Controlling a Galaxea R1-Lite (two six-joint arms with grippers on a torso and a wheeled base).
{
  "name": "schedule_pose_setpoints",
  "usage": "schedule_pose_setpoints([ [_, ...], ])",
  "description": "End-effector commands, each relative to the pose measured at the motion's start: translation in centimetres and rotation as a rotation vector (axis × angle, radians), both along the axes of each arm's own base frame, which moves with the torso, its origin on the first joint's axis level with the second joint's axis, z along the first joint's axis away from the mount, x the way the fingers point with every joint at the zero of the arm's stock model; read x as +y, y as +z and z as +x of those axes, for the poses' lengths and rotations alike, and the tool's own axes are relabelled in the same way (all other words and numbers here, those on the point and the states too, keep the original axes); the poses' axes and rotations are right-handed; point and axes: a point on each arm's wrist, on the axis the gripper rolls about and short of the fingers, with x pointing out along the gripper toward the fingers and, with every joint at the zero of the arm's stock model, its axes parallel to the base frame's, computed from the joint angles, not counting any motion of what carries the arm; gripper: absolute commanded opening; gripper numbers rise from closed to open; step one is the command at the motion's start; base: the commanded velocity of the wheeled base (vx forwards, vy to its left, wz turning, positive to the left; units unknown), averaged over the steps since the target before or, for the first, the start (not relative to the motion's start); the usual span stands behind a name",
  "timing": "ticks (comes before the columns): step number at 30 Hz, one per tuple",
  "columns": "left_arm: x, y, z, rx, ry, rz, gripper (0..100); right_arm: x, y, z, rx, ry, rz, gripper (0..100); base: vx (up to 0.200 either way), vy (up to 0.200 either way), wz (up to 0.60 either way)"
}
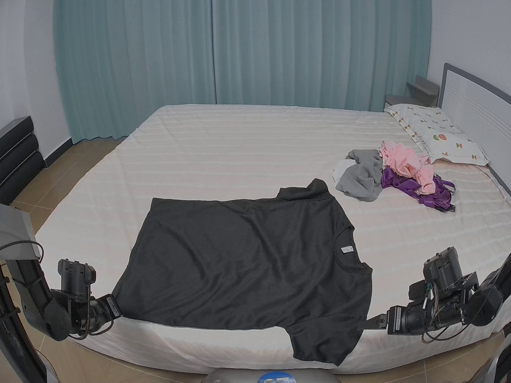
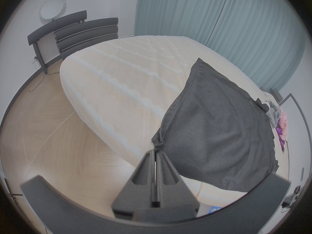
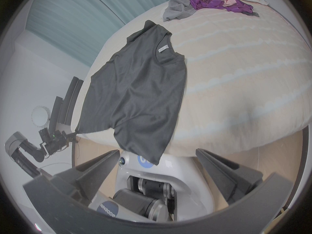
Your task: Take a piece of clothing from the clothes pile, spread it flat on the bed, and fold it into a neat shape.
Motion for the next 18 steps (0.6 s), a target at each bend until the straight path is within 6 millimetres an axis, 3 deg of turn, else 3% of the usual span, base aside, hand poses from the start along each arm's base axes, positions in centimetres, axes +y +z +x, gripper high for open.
schedule_pose_setpoints([
  [1,0.0,-0.1,-0.1,0.009,-0.002,0.000,0,0.0,-2.1,2.5,0.032,-0.043,-0.008,100,0.000,0.000,0.00],
  [6,0.0,-0.2,-0.1,0.010,-0.003,0.000,0,0.4,-3.7,3.7,0.035,-0.050,-0.007,100,0.000,0.000,0.00],
  [7,0.0,-0.2,-0.1,0.010,-0.003,0.000,0,0.7,-4.8,4.2,0.035,-0.046,-0.008,100,0.000,0.000,0.00],
  [18,0.0,-0.2,-0.1,0.009,-0.003,0.000,0,1.3,-5.5,4.9,0.001,-0.087,0.044,100,0.000,0.000,0.00],
])
